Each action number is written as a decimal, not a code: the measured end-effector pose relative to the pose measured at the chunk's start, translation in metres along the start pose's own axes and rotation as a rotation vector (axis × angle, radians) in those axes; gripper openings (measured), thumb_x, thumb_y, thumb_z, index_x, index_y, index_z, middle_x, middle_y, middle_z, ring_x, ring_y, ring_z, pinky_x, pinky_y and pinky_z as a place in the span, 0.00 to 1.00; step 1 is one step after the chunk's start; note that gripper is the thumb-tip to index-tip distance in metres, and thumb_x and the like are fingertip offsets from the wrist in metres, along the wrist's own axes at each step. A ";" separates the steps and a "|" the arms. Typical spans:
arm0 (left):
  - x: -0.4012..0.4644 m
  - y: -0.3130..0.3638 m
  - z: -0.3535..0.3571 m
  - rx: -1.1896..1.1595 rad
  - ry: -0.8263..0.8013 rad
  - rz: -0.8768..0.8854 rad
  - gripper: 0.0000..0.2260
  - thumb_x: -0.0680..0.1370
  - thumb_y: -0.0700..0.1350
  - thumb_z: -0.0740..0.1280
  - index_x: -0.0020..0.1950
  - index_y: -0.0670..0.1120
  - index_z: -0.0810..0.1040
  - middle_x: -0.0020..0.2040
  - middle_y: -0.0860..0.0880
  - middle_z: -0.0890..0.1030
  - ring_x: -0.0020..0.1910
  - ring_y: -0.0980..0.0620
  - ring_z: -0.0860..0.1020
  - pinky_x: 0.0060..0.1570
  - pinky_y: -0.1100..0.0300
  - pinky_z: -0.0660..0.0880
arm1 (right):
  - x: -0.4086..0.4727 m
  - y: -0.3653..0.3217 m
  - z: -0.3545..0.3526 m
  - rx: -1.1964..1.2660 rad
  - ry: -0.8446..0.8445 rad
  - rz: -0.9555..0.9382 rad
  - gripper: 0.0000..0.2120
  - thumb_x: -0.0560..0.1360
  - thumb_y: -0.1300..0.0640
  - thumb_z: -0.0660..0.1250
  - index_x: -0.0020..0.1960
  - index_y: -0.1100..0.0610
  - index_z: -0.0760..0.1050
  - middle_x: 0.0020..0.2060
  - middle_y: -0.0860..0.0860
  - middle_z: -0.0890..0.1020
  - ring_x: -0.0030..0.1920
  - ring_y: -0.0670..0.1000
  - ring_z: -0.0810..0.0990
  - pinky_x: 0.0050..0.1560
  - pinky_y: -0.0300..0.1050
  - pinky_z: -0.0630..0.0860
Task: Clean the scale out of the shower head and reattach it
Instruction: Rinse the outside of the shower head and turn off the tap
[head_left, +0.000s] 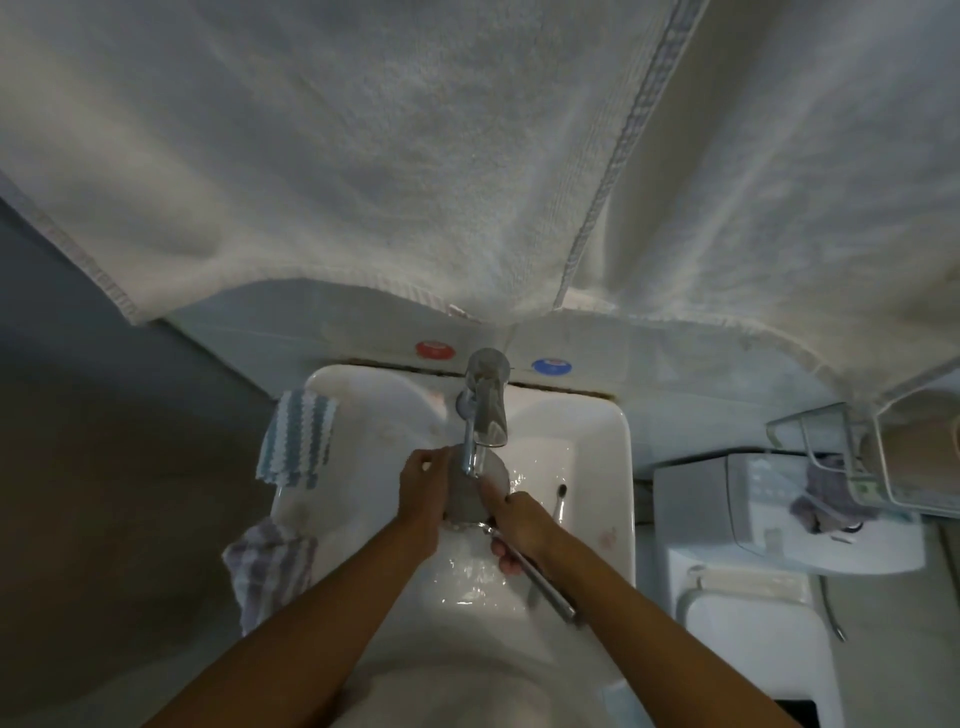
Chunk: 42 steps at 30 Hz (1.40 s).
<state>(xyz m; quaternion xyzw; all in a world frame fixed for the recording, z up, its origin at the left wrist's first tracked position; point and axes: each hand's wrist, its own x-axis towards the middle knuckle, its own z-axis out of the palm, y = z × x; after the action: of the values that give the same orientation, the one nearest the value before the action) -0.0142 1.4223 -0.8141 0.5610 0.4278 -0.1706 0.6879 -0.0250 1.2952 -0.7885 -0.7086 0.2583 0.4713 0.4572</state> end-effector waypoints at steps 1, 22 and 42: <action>0.004 0.001 -0.003 -0.149 -0.161 -0.119 0.19 0.78 0.52 0.61 0.59 0.39 0.76 0.53 0.40 0.79 0.47 0.44 0.78 0.48 0.53 0.76 | 0.000 0.001 -0.001 -0.016 0.013 -0.032 0.28 0.78 0.36 0.55 0.44 0.63 0.70 0.24 0.55 0.73 0.20 0.52 0.71 0.21 0.38 0.68; -0.005 -0.008 -0.020 -0.604 -0.477 -0.299 0.26 0.79 0.60 0.52 0.55 0.44 0.82 0.50 0.42 0.85 0.46 0.46 0.84 0.44 0.54 0.80 | 0.001 -0.006 0.001 -0.455 0.181 -0.176 0.10 0.79 0.56 0.62 0.43 0.62 0.73 0.30 0.59 0.79 0.25 0.57 0.79 0.27 0.53 0.78; -0.001 -0.019 0.006 1.464 0.232 0.983 0.17 0.75 0.50 0.55 0.52 0.43 0.79 0.47 0.43 0.81 0.45 0.43 0.79 0.42 0.51 0.76 | -0.012 -0.015 -0.004 -0.663 -0.047 -0.140 0.08 0.67 0.72 0.69 0.46 0.70 0.79 0.44 0.65 0.83 0.46 0.64 0.81 0.44 0.49 0.77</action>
<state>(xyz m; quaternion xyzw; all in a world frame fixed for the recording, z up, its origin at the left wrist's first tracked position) -0.0257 1.4106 -0.8250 0.9941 -0.0108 -0.0287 0.1045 -0.0160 1.2977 -0.7708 -0.8237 0.0311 0.5132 0.2390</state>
